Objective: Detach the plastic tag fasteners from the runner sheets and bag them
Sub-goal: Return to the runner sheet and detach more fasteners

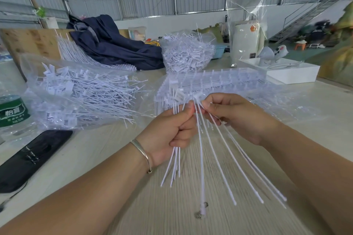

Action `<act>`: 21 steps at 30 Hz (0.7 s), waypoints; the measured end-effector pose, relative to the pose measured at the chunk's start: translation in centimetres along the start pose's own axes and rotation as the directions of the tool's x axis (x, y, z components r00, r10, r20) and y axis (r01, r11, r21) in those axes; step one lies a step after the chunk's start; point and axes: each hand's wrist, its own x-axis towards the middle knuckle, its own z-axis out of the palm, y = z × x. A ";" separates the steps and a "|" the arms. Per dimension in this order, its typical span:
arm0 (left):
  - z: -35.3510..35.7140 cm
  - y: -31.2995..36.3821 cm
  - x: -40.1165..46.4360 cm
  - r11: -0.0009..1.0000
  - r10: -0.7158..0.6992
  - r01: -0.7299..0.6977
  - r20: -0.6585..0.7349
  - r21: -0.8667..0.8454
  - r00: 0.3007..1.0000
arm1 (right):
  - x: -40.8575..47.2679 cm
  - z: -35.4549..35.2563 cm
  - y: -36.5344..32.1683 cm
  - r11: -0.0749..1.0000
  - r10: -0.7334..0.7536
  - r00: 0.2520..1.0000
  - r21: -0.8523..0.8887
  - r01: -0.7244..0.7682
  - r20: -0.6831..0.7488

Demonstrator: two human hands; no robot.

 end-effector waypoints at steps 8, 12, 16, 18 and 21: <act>0.1 0.2 0.1 0.995 -0.088 0.086 -0.047 -0.046 0.995 | 0.3 0.2 0.4 0.999 -0.032 0.991 0.000 0.032 -0.126; -1.0 0.7 0.5 0.996 -0.081 0.069 -0.282 -0.052 0.956 | 0.4 -0.2 0.3 0.983 -0.150 0.908 -0.157 0.094 -0.392; -1.1 0.5 0.3 0.987 -0.007 0.070 -0.409 0.142 0.913 | 0.4 0.1 0.3 0.934 -0.204 0.901 -0.352 0.061 -0.384; -0.8 0.4 0.1 0.915 0.138 0.053 -0.434 0.400 0.891 | 0.4 0.4 0.5 0.911 -0.211 0.901 -0.410 0.041 -0.379; -0.2 0.3 -0.2 0.680 0.421 -0.062 -0.320 0.731 0.849 | 0.3 0.8 0.4 0.872 -0.227 0.909 -0.488 0.031 -0.349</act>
